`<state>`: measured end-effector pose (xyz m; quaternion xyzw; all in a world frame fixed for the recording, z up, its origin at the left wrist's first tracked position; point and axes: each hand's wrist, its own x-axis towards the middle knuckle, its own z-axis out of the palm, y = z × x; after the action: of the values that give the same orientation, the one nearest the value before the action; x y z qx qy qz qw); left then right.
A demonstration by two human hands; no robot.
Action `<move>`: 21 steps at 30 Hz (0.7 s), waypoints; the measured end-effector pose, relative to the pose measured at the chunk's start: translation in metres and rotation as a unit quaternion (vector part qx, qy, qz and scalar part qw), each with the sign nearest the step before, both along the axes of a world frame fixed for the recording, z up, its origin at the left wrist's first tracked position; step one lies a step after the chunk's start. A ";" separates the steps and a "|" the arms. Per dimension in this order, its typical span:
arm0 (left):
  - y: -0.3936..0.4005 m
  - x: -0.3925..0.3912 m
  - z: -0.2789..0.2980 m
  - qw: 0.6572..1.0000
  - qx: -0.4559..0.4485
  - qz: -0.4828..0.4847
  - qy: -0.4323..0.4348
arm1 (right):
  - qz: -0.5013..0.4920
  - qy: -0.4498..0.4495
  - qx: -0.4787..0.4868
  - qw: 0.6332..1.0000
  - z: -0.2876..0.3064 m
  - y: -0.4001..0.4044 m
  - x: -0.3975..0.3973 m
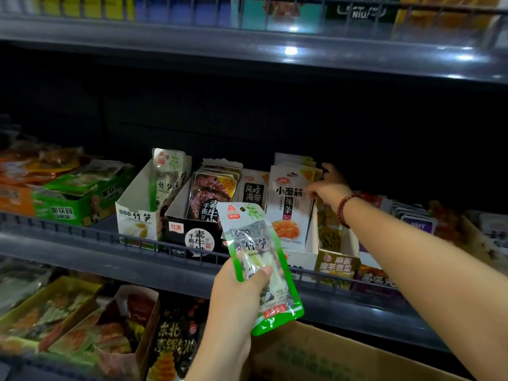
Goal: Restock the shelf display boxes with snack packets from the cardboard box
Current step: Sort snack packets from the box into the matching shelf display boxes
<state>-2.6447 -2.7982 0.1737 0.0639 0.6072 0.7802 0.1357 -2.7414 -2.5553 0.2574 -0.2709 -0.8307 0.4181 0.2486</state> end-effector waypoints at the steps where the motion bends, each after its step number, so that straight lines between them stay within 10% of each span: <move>1: -0.001 0.000 0.000 1.000 -0.002 -0.002 0.001 | 0.000 0.008 0.012 1.000 0.000 -0.001 0.003; 21: -0.083 -0.039 0.023 0.991 -0.025 0.085 0.096 | 0.406 -0.135 -0.023 0.904 0.023 -0.148 0.031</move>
<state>-2.6840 -2.8810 0.1968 0.0836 0.6397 0.7639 0.0116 -2.7100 -2.7028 0.2803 0.0300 -0.8847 0.4609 -0.0635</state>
